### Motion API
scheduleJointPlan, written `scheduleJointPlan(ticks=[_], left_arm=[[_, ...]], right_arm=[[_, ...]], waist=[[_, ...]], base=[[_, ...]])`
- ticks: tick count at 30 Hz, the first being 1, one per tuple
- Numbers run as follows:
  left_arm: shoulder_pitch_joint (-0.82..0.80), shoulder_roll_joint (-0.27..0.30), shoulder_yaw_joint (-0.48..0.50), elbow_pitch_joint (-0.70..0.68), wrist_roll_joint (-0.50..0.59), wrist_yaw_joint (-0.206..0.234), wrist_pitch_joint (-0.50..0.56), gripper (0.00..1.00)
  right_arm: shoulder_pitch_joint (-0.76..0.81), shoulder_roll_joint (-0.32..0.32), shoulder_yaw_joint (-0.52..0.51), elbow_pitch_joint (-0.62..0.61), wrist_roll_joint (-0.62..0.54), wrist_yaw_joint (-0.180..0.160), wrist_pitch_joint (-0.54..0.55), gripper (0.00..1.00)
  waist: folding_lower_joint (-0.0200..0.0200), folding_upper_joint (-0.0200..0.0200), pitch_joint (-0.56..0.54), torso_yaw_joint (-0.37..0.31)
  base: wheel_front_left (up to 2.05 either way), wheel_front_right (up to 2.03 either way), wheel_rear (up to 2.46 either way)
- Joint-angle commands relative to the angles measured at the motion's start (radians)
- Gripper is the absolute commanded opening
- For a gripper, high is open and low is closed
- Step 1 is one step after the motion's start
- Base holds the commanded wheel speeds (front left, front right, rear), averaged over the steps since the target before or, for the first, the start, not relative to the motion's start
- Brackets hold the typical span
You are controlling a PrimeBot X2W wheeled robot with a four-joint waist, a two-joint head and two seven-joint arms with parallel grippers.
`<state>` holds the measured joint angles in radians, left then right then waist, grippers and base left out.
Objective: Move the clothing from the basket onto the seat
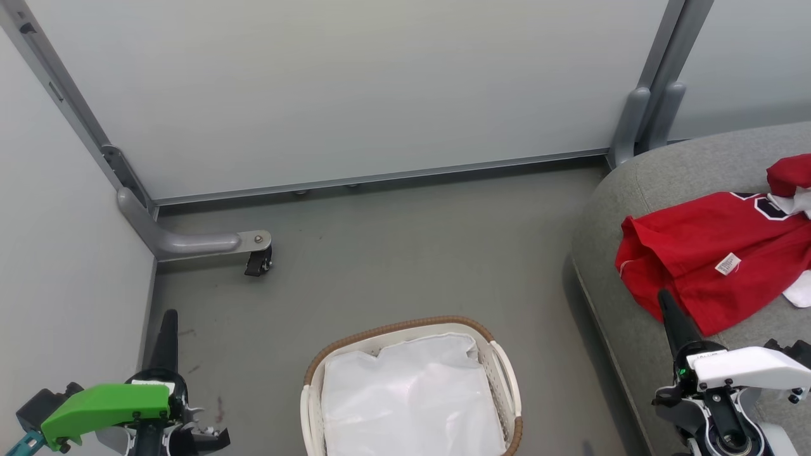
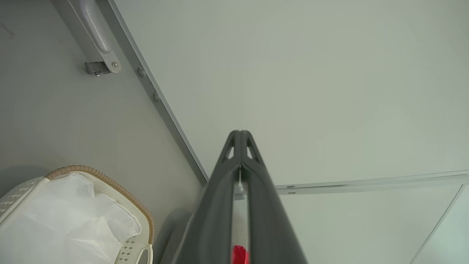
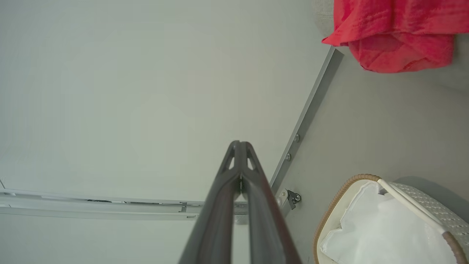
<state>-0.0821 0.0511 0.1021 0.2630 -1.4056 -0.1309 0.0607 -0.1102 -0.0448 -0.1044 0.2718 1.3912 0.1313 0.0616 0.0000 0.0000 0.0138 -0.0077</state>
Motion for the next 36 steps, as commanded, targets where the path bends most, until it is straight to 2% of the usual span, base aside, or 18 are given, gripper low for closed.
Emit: scheduleJointPlan(ticks=[1, 28, 36], left_arm=[[-0.021, 0.001, 0.006, -0.008, -0.025, 0.0, 0.007, 0.0], [-0.033, -0.001, 0.014, -0.02, -0.211, 0.0, 0.057, 0.0], [-0.031, -0.001, 0.014, -0.019, -0.209, 0.0, 0.058, 0.0]], right_arm=[[0.001, -0.006, -0.003, -0.009, 0.026, -0.001, 0.007, 0.0], [0.004, -0.008, -0.011, -0.03, 0.224, -0.001, 0.055, 0.0], [0.004, -0.008, -0.011, -0.029, 0.223, -0.001, 0.056, 0.0]], waist=[[0.0, 0.0, -0.001, 0.0], [0.0, 0.0, -0.01, 0.008], [0.0, 0.0, -0.011, 0.008]], base=[[0.0, 0.0, 0.0], [0.0, 0.0, 0.0], [0.0, 0.0, 0.0]])
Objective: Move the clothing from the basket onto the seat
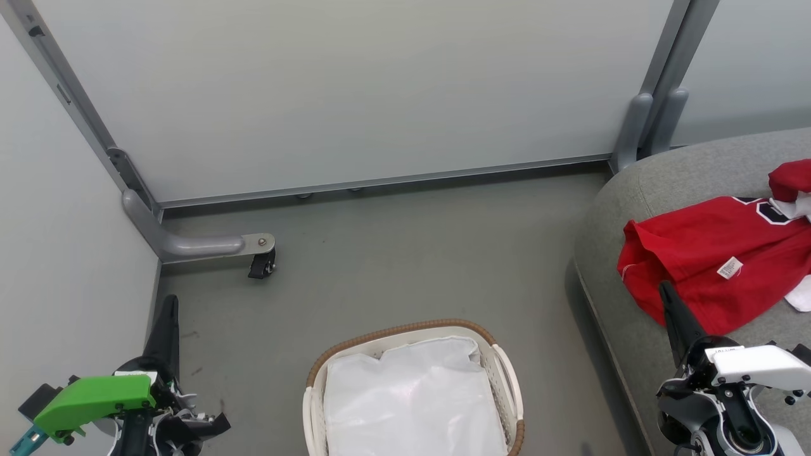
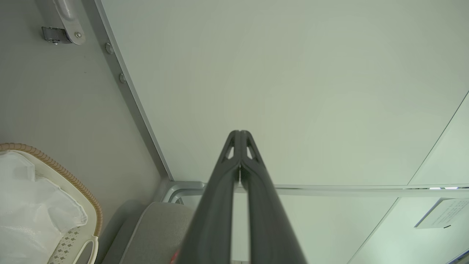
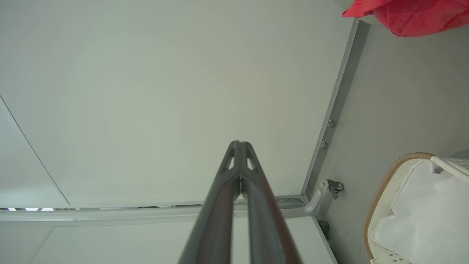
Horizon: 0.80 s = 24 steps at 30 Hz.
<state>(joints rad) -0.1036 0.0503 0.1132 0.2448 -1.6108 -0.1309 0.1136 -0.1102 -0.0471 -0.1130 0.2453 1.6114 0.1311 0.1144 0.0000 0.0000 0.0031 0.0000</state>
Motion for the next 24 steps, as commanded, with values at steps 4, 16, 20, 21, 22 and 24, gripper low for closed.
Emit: scheduleJointPlan(ticks=[4, 16, 20, 21, 22, 24], left_arm=[[-0.01, 0.0, 0.003, -0.001, -0.004, 0.0, 0.005, 0.0], [-0.01, 0.0, 0.003, -0.001, -0.004, 0.0, 0.005, 0.0], [-0.01, 0.0, 0.002, -0.001, -0.004, 0.0, 0.005, 0.0], [-0.01, 0.0, 0.002, -0.001, -0.004, 0.0, 0.005, 0.0], [-0.01, 0.0, 0.002, -0.001, -0.004, 0.0, 0.005, 0.0], [-0.01, 0.0, 0.002, -0.001, -0.004, 0.0, 0.005, 0.0]], right_arm=[[0.004, -0.006, -0.003, -0.003, 0.003, -0.001, 0.003, 0.0], [0.004, -0.006, -0.003, -0.003, 0.003, -0.001, 0.003, 0.0], [0.004, -0.006, -0.003, -0.003, 0.003, -0.001, 0.003, 0.0], [0.004, -0.006, -0.003, -0.003, 0.003, -0.001, 0.003, 0.0], [0.004, -0.006, -0.003, -0.003, 0.003, -0.001, 0.003, 0.0], [0.004, -0.006, -0.003, -0.003, 0.003, -0.001, 0.003, 0.0]], waist=[[0.0, 0.0, 0.0, 0.0], [0.0, 0.0, 0.0, 0.0], [0.0, 0.0, 0.0, 0.0], [0.0, 0.0, 0.0, 0.0], [0.0, 0.0, 0.0, 0.0], [0.0, 0.0, 0.0, 0.0]], base=[[0.0, 0.0, 0.0], [0.0, 0.0, 0.0], [0.0, 0.0, 0.0], [0.0, 0.0, 0.0], [0.0, 0.0, 0.0], [0.0, 0.0, 0.0]])
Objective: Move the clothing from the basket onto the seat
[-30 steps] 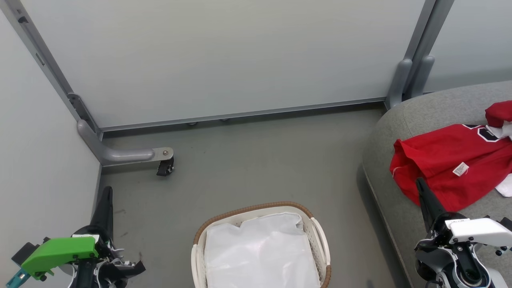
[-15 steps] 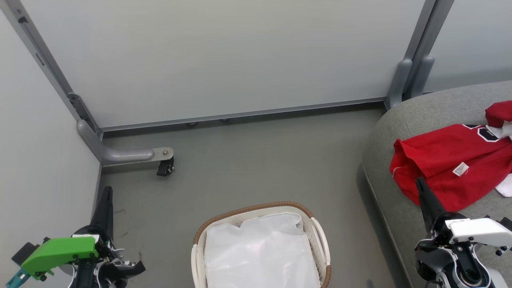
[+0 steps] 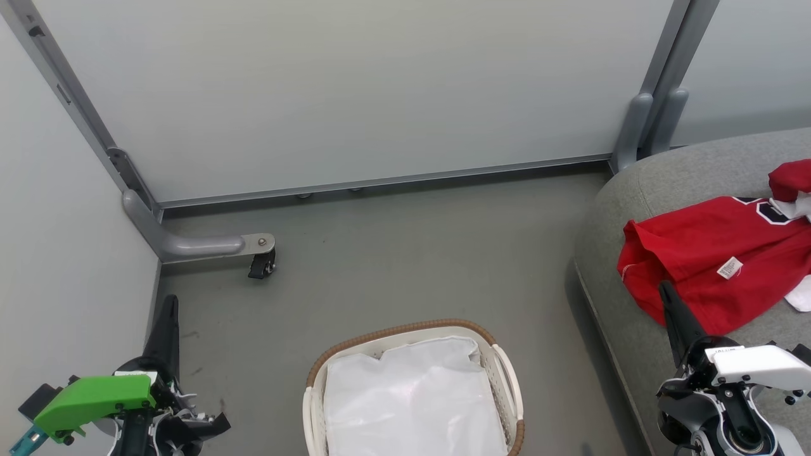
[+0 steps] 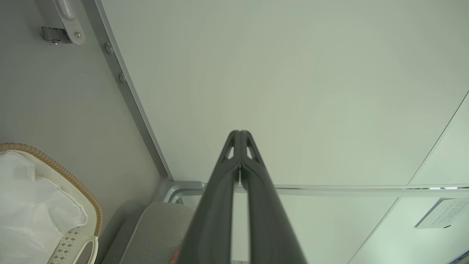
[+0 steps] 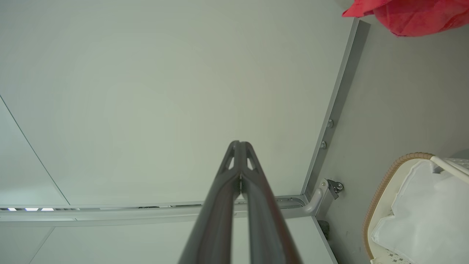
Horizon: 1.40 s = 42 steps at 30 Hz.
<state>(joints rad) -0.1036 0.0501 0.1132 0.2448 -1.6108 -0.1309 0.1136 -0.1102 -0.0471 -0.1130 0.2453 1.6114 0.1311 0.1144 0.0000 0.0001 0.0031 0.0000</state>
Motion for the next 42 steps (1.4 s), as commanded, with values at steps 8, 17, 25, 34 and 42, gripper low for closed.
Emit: scheduleJointPlan(ticks=[8, 17, 25, 34, 42], left_arm=[[-0.01, 0.0, 0.002, -0.001, -0.004, 0.0, 0.005, 0.0], [-0.01, 0.0, 0.002, -0.001, -0.004, 0.0, 0.004, 0.0], [-0.01, 0.0, 0.002, -0.001, -0.004, 0.0, 0.004, 0.0], [-0.01, 0.0, 0.002, -0.001, -0.004, 0.0, 0.004, 0.0], [-0.01, 0.0, 0.002, -0.001, -0.004, 0.0, 0.004, 0.0]], right_arm=[[0.004, -0.006, -0.003, -0.003, 0.003, -0.001, 0.003, 0.0], [0.004, -0.006, -0.003, -0.003, 0.003, -0.001, 0.003, 0.0], [0.004, -0.006, -0.003, -0.003, 0.003, -0.001, 0.003, 0.0], [0.004, -0.006, -0.003, -0.003, 0.003, -0.001, 0.003, 0.0], [0.004, -0.006, -0.002, -0.003, 0.003, -0.001, 0.003, 0.0]], waist=[[0.0, -0.0001, 0.0, 0.0], [0.0, -0.0001, 0.0, 0.0], [0.0, -0.0001, 0.0, 0.0], [0.0, -0.0001, 0.0, 0.0], [0.0, -0.0001, 0.0, 0.0]], base=[[0.0, 0.0, 0.0], [0.0, 0.0, 0.0], [0.0, 0.0, 0.0], [0.0, 0.0, 0.0], [0.0, 0.0, 0.0]])
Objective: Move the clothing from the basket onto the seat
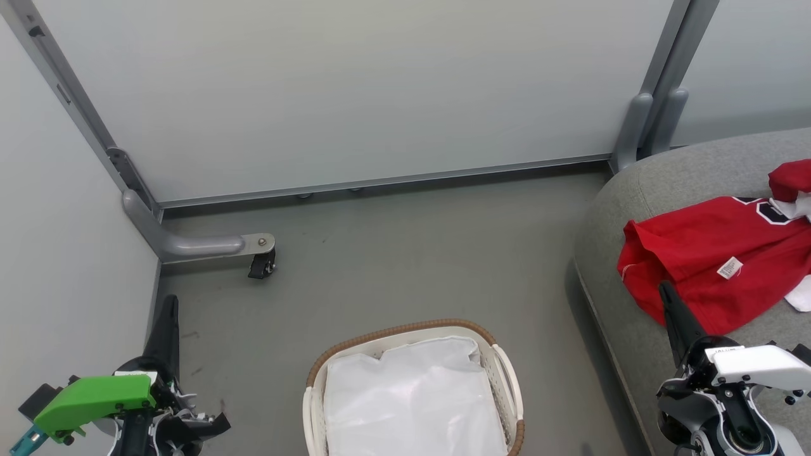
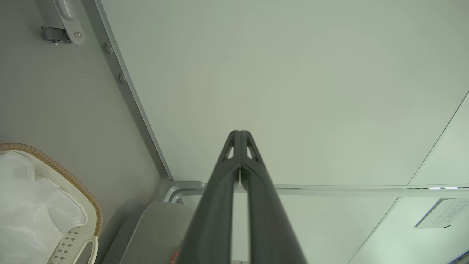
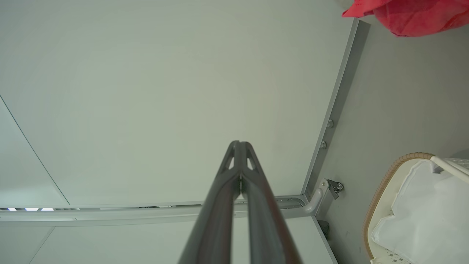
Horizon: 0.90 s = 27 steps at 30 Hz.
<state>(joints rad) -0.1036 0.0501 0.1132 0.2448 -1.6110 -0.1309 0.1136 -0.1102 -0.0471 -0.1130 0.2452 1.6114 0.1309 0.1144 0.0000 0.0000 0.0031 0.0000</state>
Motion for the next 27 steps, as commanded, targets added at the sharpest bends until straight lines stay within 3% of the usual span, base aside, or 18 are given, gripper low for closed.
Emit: scheduleJointPlan(ticks=[1, 27], left_arm=[[-0.01, 0.0, 0.002, -0.001, -0.004, 0.0, 0.004, 0.0], [-0.01, 0.0, 0.002, -0.001, -0.004, 0.0, 0.004, 0.0]], right_arm=[[0.004, -0.006, -0.002, -0.003, 0.003, 0.0, 0.003, 0.0], [0.004, -0.006, -0.002, -0.003, 0.003, 0.0, 0.003, 0.0]], waist=[[0.0, 0.0, 0.0, 0.0], [0.0, 0.0, 0.0, 0.0]], base=[[0.0, 0.0, 0.0], [0.0, 0.0, 0.0]])
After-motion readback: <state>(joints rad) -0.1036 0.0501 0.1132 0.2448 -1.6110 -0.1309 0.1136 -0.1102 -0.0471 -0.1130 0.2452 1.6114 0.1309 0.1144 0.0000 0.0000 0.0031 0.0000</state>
